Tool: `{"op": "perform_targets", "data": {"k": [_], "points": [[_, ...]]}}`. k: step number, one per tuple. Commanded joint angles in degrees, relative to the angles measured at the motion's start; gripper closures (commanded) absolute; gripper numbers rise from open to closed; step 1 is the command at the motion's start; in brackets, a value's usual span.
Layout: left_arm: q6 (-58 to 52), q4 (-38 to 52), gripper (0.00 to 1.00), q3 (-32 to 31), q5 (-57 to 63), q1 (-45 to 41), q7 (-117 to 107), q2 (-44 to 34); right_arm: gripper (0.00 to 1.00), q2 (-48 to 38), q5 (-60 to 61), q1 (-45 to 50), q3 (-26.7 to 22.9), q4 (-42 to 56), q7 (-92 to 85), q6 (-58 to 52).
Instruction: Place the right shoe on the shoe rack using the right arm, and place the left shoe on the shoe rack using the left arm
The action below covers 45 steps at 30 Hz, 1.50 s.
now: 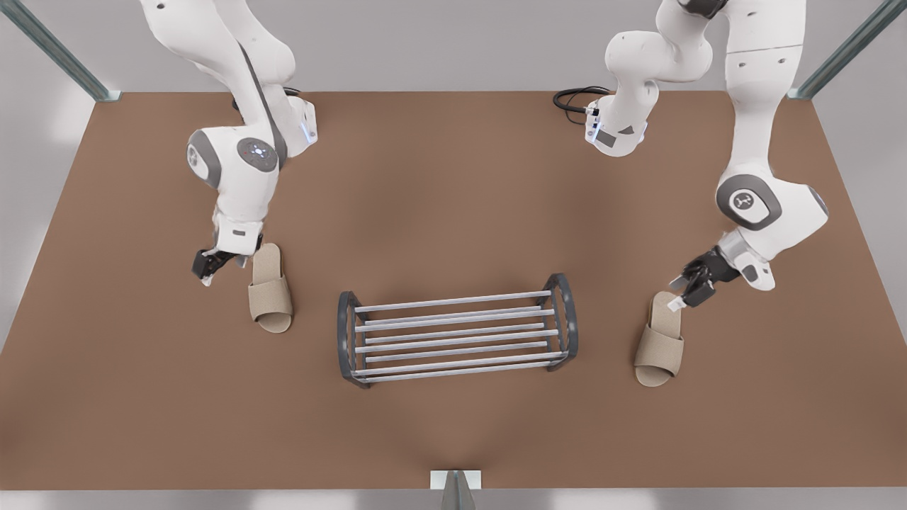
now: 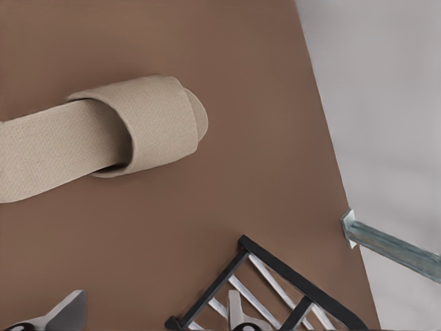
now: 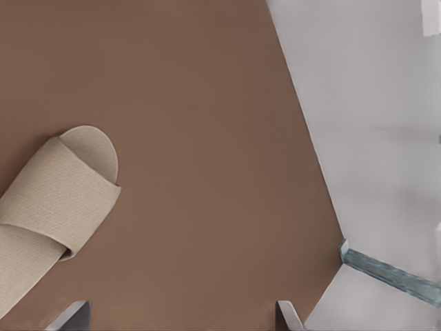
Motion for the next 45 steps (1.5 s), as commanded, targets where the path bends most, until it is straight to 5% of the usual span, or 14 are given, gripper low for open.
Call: {"op": "perform_targets", "data": {"k": [1, 4, 6, 9, 12, 14, 19, 38, 45], "points": [[5.08, -0.1, 0.0, 0.72, -8.41, 0.21, -12.27, 0.64, 0.0, 0.98, -33.07, -1.27, -0.13, 0.32, -2.69, 23.12], [2.89, -0.1, 0.0, 1.25, -12.78, 0.91, -23.81, 1.26, 0.0, 2.39, -47.52, 0.75, 0.66, -3.72, 12.34, 24.17], [-8.36, -1.24, 0.0, 5.73, -32.83, 0.91, -8.79, 4.77, 0.0, 2.73, -47.61, 0.84, 2.86, -8.29, 14.45, 26.28], [-23.12, -6.69, 0.0, 7.93, -45.41, 4.25, 10.2, 6.27, 0.0, 10.99, -48.92, 2.33, 2.94, -8.39, 15.85, 25.84], [-26.83, -9.15, 0.0, 7.93, -45.67, 6.18, 34.52, 6.97, 0.0, 13.11, -67.29, 3.12, 2.94, -8.03, 34.93, 23.21], [-25.43, -9.68, 0.0, 8.01, -45.67, 6.8, 63.72, 8.82, 0.0, 12.41, -67.56, 3.12, 2.86, -8.38, 35.02, 22.24], [-22.7, -9.06, 0.0, 8.45, -45.94, 6.97, 95.72, 10.75, 0.0, 12.05, -70.11, -0.83, 2.51, -11.72, 42.58, 22.24], [-30.08, -0.45, 0.0, 6.78, -60.26, 7.24, 97.31, 23.49, 0.0, 15.04, -84.61, -4.87, -0.31, -13.39, 42.75, 17.84], [-27.01, 0.43, 0.0, 5.11, -61.14, 5.83, 97.04, 21.65, 0.0, 16.97, -87.42, -5.14, -2.68, -13.39, 42.75, 17.5]]}}
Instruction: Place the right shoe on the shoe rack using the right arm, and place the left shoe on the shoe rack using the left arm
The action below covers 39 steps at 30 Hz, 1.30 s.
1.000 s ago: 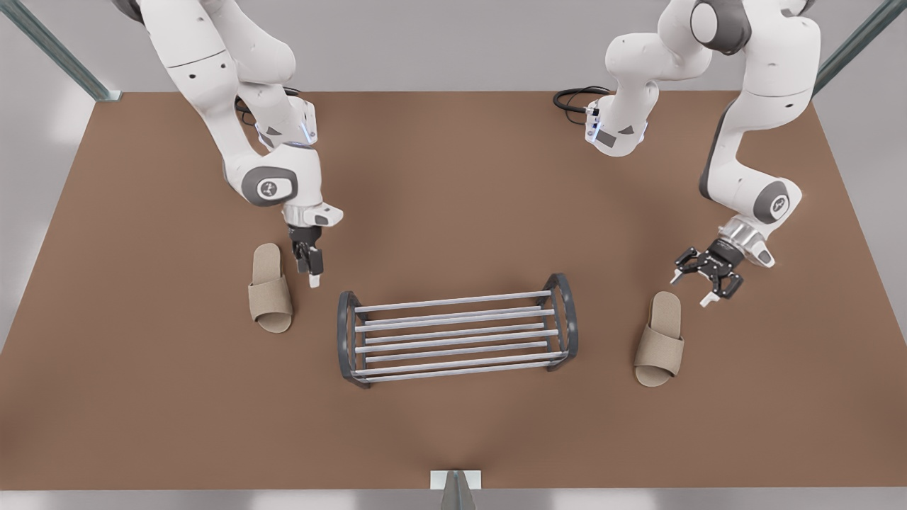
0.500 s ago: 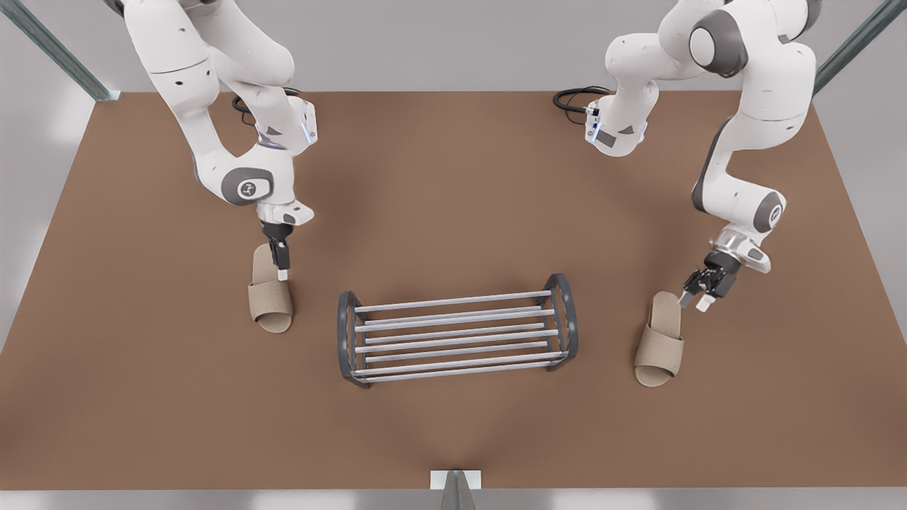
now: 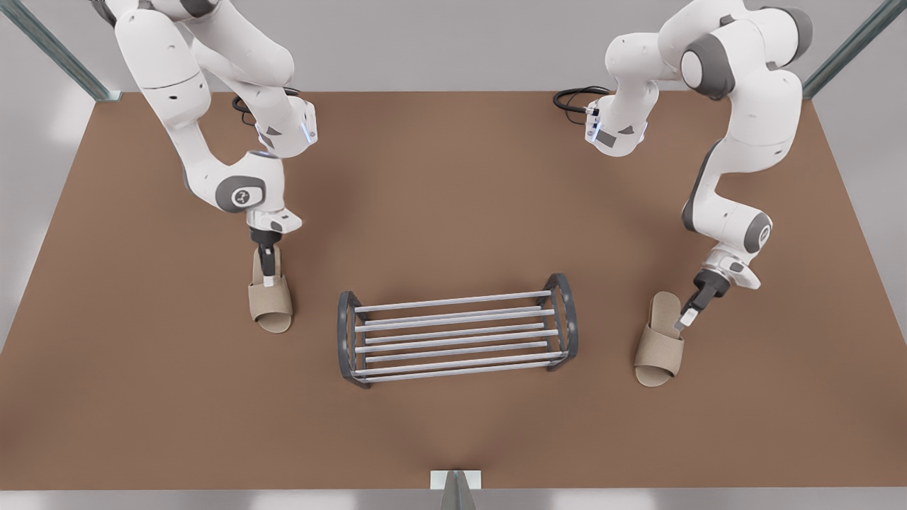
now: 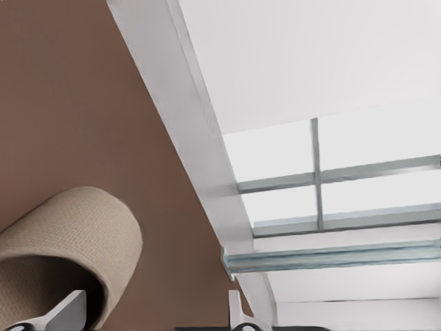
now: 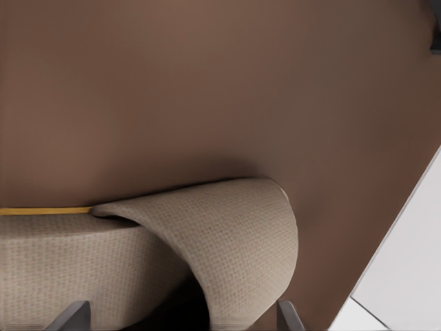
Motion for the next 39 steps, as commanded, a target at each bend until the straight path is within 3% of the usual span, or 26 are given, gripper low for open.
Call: {"op": "perform_targets", "data": {"k": [1, 5, 7, 9, 12, 16, 21, 23, 25, 34, 39], "points": [[1.69, 0.46, 0.0, -0.18, -0.21, -0.2, 16.07, -0.1, 0.0, 0.6, -1.67, 0.08, -0.27, 0.06, 5.45, -1.37], [2.39, 1.78, 0.0, -1.41, -0.38, -0.72, 14.75, 0.6, 0.0, 2.27, -3.25, 0.08, -0.27, 2.25, 5.37, -1.45], [2.39, 2.39, 0.0, -1.41, -0.29, -0.72, 14.75, 1.65, 0.13, 2.79, -5.18, 0.17, -0.27, 3.13, 5.28, -1.45], [7.49, 2.48, 0.0, -1.32, 0.32, -1.07, 14.49, 1.21, 0.17, 3.32, -5.53, 0.17, -0.27, 3.66, 5.28, -1.45], [9.16, 2.31, 0.0, -1.15, 1.02, -1.08, 5.79, 0.6, 0.32, 3.23, -5.53, 0.17, -0.27, 3.92, 5.28, -1.45], [8.99, 2.22, 0.0, -1.32, 1.02, -1.08, -11.69, -0.63, 0.33, 3.06, -5.62, 0.44, -0.27, 4.89, 4.93, -1.37], [8.98, 2.22, 0.0, -2.9, 0.76, -1.25, -14.87, -0.81, 0.4, 3.23, -10.1, 0.79, -0.27, 5.59, 5.02, -1.45], [9.07, 1.95, 0.0, -3.34, 0.59, -1.25, -14.87, -0.63, 0.45, 3.5, -9.66, 0.79, -0.27, 5.59, 5.72, -1.45], [8.9, 1.95, 0.0, -3.35, 0.67, -1.25, -14.78, -0.28, 0.58, 3.5, -9.93, 0.79, -0.27, 5.59, 6.25, -1.45], [8.63, 1.95, 0.0, -3.26, 0.67, -1.08, -14.43, 0.6, 0.48, 4.99, -12.56, 0.79, -0.71, 5.95, 6.07, -1.45], [9.07, 4.24, 0.0, -3.26, 0.41, -1.08, -14.87, 2.44, 0.48, 6.84, -15.38, 0.96, -1.24, 6.82, 6.16, -2.86]]}}
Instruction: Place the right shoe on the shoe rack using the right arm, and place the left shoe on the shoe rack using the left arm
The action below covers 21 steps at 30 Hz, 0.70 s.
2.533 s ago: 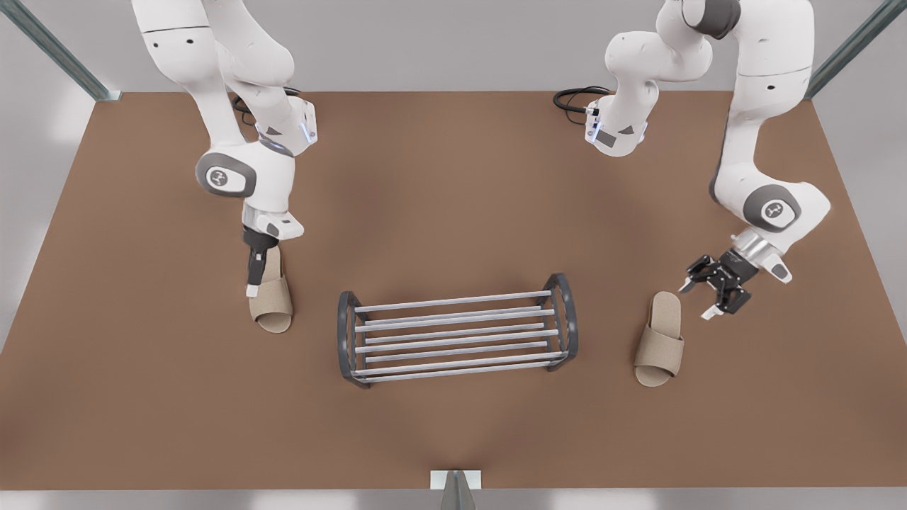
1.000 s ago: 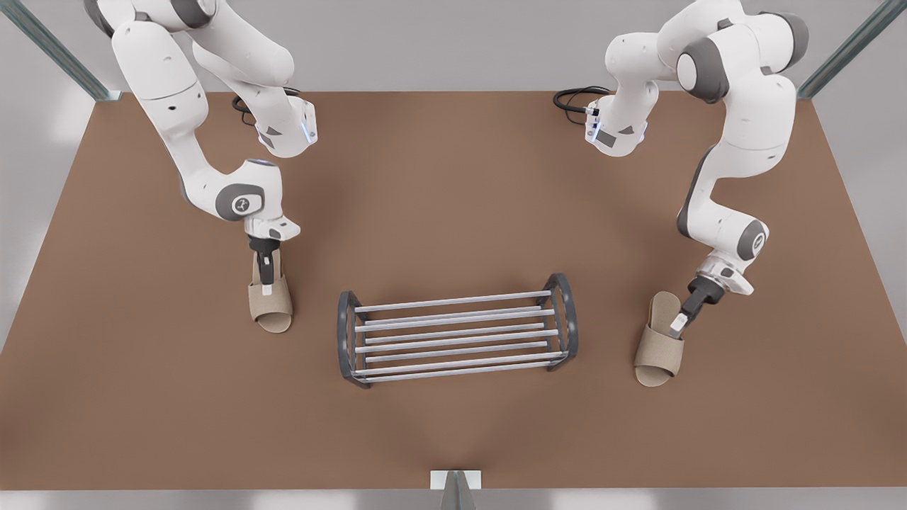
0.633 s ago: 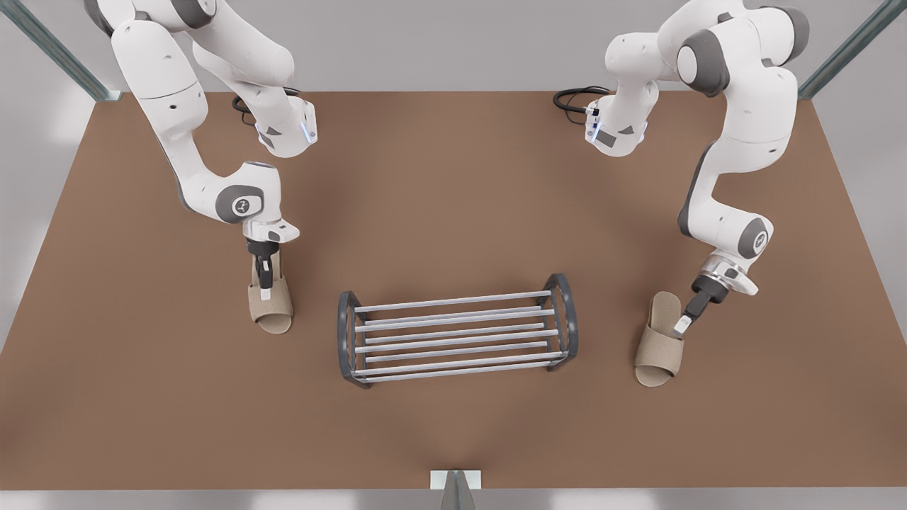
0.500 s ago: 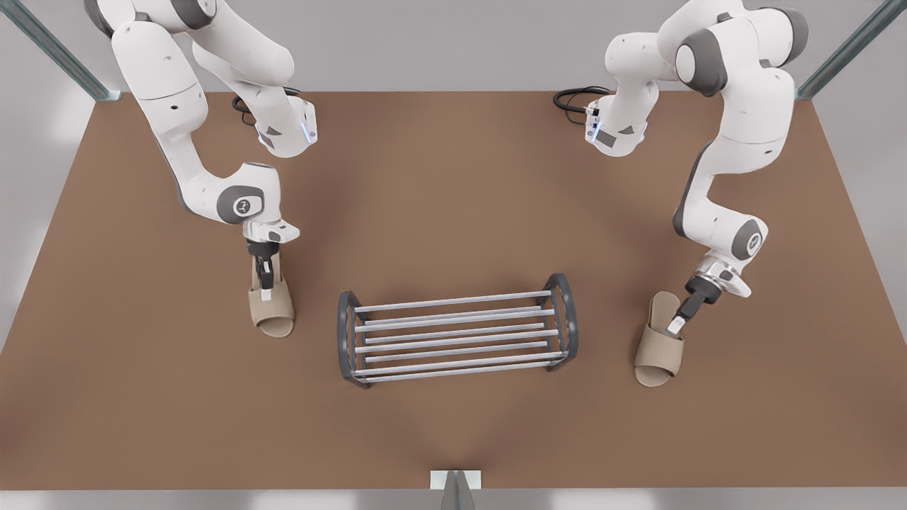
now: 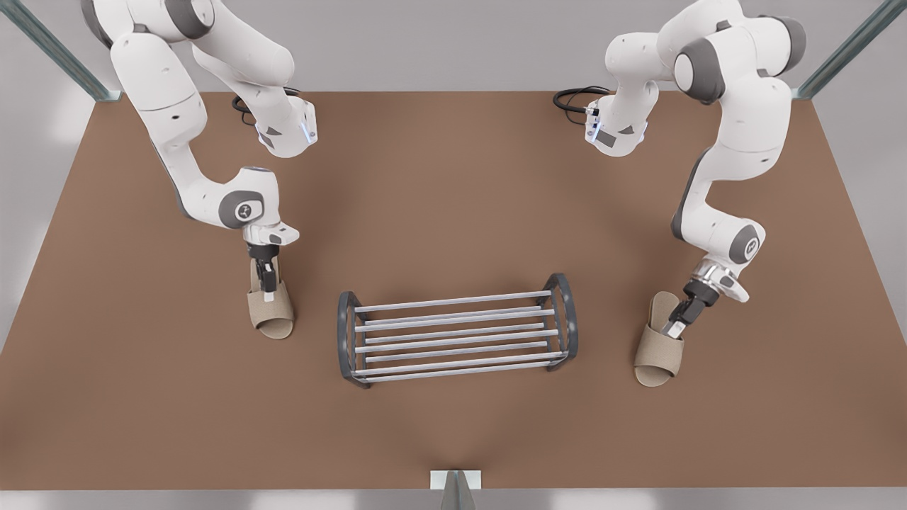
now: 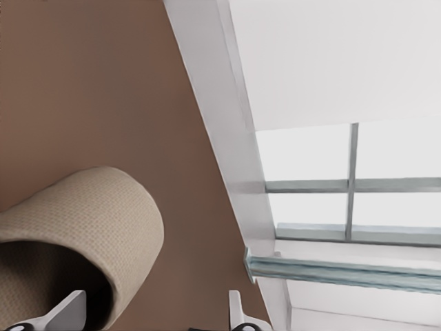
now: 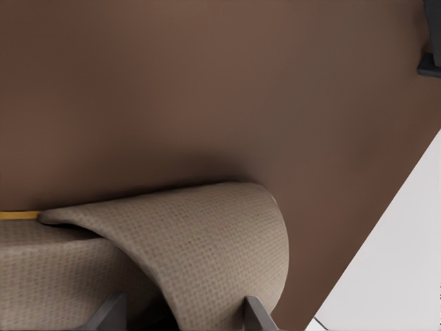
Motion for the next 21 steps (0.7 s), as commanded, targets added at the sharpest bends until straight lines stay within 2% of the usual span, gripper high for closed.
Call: {"op": "perform_targets", "data": {"k": [1, 3, 4, 5, 6, 12, 13, 14, 15, 17, 20, 21], "points": [[0.34, 1.07, 0.0, 0.0, -0.16, -0.05, -5.4, 0.71, 0.48, 0.23, -2.17, 0.06, 0.04, 0.11, 1.66, -1.25], [0.43, 2.22, 0.0, -0.35, -0.25, -0.05, -5.75, 1.76, 0.53, 0.14, -2.35, 0.06, 0.04, 0.11, 1.66, -1.25], [0.43, 2.66, 0.0, -0.52, -0.25, -0.05, -5.75, 2.2, 0.6, 0.06, -2.35, 0.06, 0.04, 0.19, 1.75, -1.25], [0.43, 2.92, 0.0, -0.52, -0.25, -0.14, -5.75, 2.2, 0.71, -0.12, -2.26, 0.06, 0.04, 0.37, 1.75, -1.25], [0.43, 2.92, 0.0, -0.79, -0.25, -0.32, -5.75, 2.2, 0.76, -0.38, -2.26, 0.06, 0.04, 0.54, 1.66, -1.25], [0.6, 5.2, 0.0, -0.87, -0.6, -2.07, -6.89, 4.05, 0.79, -2.58, -2.17, 0.15, 0.21, 0.9, 0.87, -1.16], [0.51, 5.2, 0.12, -0.87, -0.51, -2.07, -6.8, 4.05, 0.79, -3.55, -2.17, 0.15, 0.21, 0.9, 0.87, -0.46], [0.51, 5.2, 0.32, -0.87, -0.51, -2.07, -6.54, 4.14, 0.79, -5.13, -2.08, 0.15, 0.3, 0.72, 0.87, 0.42], [0.43, 5.2, 0.33, -0.87, -0.51, -2.07, -6.37, 4.4, 0.79, -7.06, -2.08, 0.15, 0.39, 0.81, 0.96, 2.35], [0.43, 5.21, 0.43, -0.87, -0.42, -2.07, -6.36, 4.4, 0.79, -9.35, -2.08, 0.15, 0.48, 0.81, 1.05, 3.5], [0.34, 5.29, 0.54, -0.79, -0.42, -1.99, -6.19, 4.4, 0.79, -11.72, -1.91, 0.15, 0.57, 2.3, 1.4, 7.18], [0.34, 5.2, 0.54, -0.87, -0.42, -1.99, -6.1, 4.49, 0.79, -13.13, -1.91, 0.15, 0.65, 3.62, 1.66, 8.86]]}}
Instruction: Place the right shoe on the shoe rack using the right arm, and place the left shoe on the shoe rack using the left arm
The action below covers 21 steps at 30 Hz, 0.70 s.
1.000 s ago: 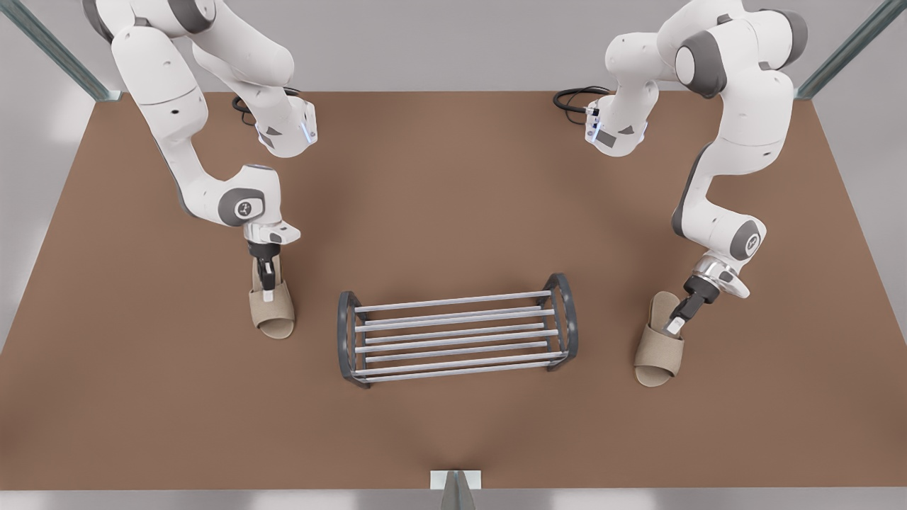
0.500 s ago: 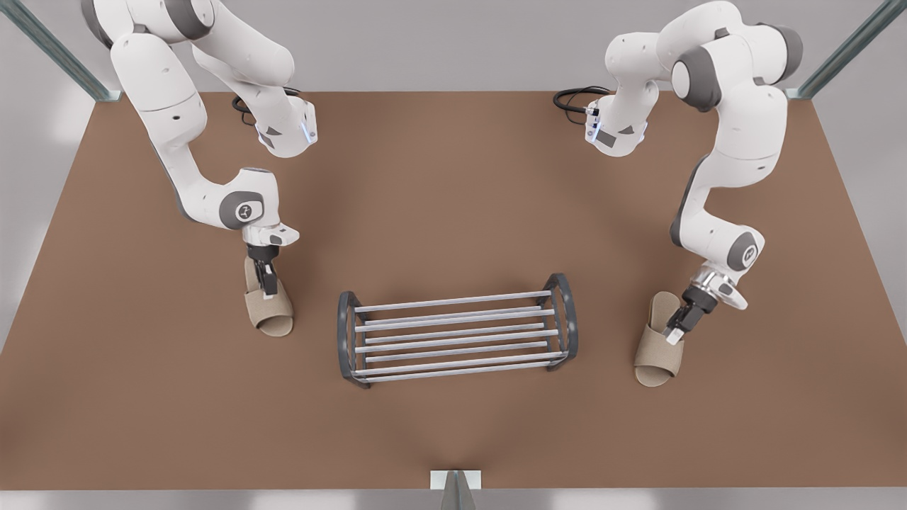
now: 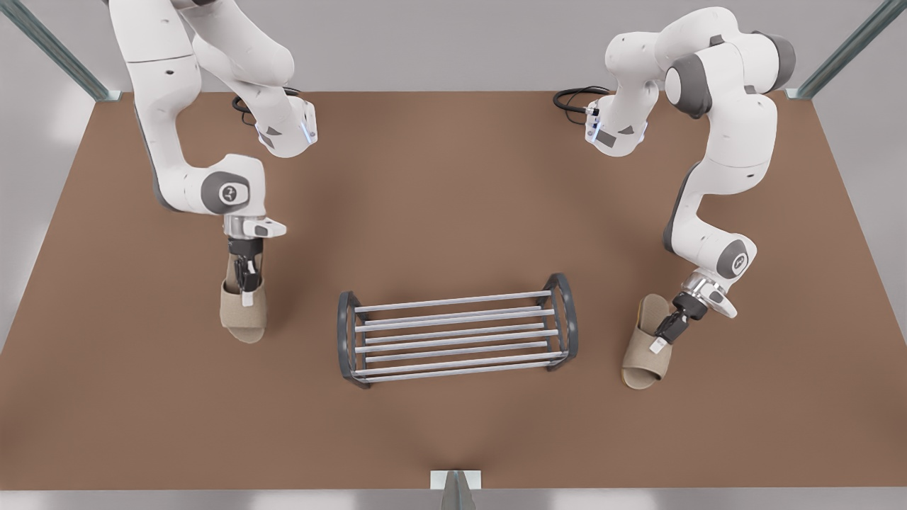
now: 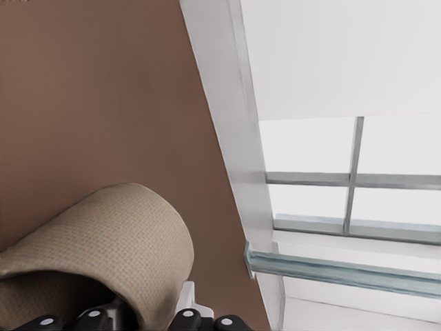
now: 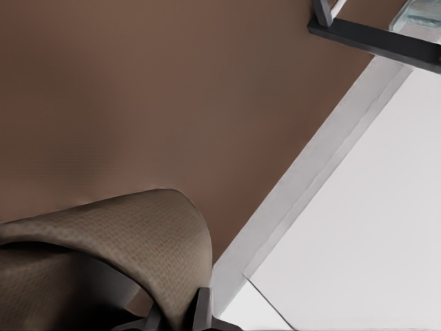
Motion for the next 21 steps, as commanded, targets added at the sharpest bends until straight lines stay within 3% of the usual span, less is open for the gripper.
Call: {"op": "perform_targets", "data": {"k": [1, 6, 10, 15, 18, 21], "points": [[-0.08, 0.0, 0.57, 0.04, 0.03, 0.03, -1.77, -0.02, 0.79, -1.15, 0.03, 0.01, 0.22, 2.88, 3.51, 7.44], [-0.25, 0.09, 0.65, 0.39, 0.29, 0.03, -1.77, -0.54, 0.79, -6.25, 11.98, 0.09, 3.92, 11.15, 4.47, 15.53], [0.01, 0.09, 0.73, 0.57, 0.47, 0.03, -1.86, -1.42, 0.79, -5.46, 19.18, 3.61, 3.92, 18.44, 4.74, 18.08], [0.18, -0.09, 0.76, 0.66, 0.73, -0.06, -2.3, -4.32, 0.79, -1.59, 37.9, 18.37, 4.18, 20.81, 4.47, 11.67], [0.45, -0.26, 0.77, 0.66, 0.91, -0.15, -2.3, -8.01, 0.79, 5.79, 42.21, 23.74, 4.0, 29.34, 4.03, 7.18], [1.5, -0.53, 0.77, 0.57, 1.35, -2.61, -2.38, -14.16, 0.79, 11.77, 46.79, 33.05, 0.67, 35.14, 3.86, -0.11]]}}
